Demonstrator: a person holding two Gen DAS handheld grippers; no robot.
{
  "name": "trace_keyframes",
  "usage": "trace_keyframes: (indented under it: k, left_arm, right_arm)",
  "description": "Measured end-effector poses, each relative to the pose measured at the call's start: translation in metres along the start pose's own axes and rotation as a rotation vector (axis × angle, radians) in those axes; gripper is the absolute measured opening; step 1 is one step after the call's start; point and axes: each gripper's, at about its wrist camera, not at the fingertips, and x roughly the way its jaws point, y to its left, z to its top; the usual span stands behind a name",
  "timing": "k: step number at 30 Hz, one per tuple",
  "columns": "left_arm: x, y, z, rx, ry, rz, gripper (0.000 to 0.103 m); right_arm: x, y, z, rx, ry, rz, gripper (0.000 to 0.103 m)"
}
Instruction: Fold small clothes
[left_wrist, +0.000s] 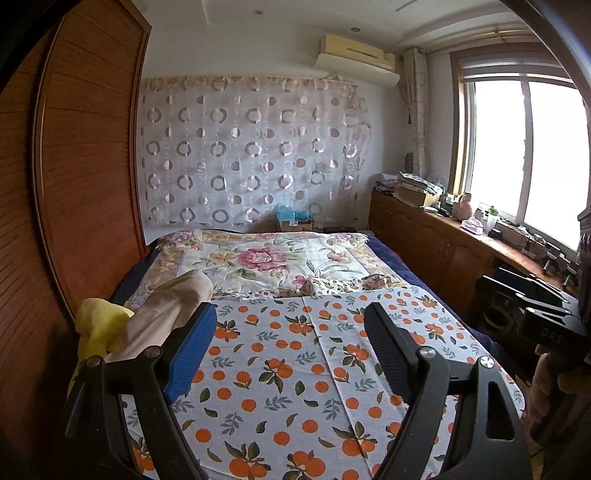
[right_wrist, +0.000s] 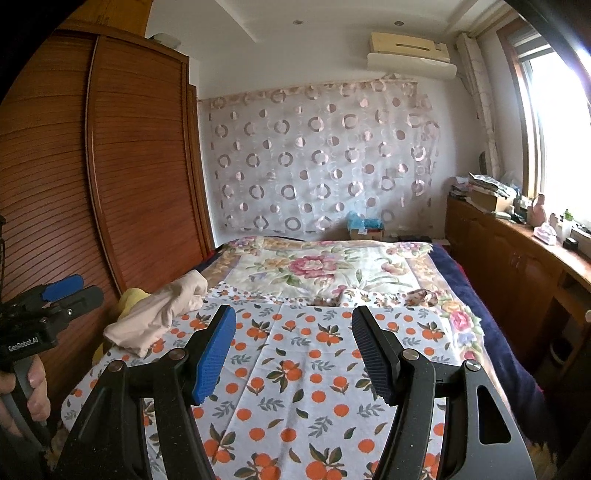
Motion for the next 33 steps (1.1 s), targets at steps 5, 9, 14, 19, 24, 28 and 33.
trace_keyframes:
  k: [5, 9, 14, 19, 24, 28, 33]
  left_arm:
    - [-0.001, 0.004, -0.002, 0.002, -0.005, 0.005, 0.082]
    - [-0.001, 0.004, -0.003, 0.001, -0.007, 0.005, 0.082]
    - [-0.002, 0.004, -0.002, 0.004, -0.009, 0.007, 0.082]
    - [-0.002, 0.004, -0.002, 0.002, -0.010, 0.007, 0.082]
    - [-0.002, 0.004, -0.003, 0.004, -0.011, 0.010, 0.082]
    - [-0.001, 0.004, -0.003, 0.004, -0.010, 0.009, 0.082]
    - [-0.002, 0.004, -0.004, 0.006, -0.011, 0.011, 0.082]
  right_arm:
    - [-0.005, -0.004, 0.003, -0.001, 0.001, -0.001, 0.067]
    - [-0.009, -0.006, 0.003, -0.003, 0.002, 0.001, 0.067]
    - [-0.013, -0.010, 0.005, -0.004, 0.003, 0.002, 0.067]
    - [-0.016, -0.013, 0.006, -0.003, 0.001, 0.001, 0.067]
    - [-0.022, -0.014, 0.008, -0.007, -0.002, 0.003, 0.067]
    - [-0.022, -0.014, 0.008, -0.008, -0.003, 0.001, 0.067]
    - [-0.025, -0.017, 0.010, -0.009, -0.002, 0.003, 0.067]
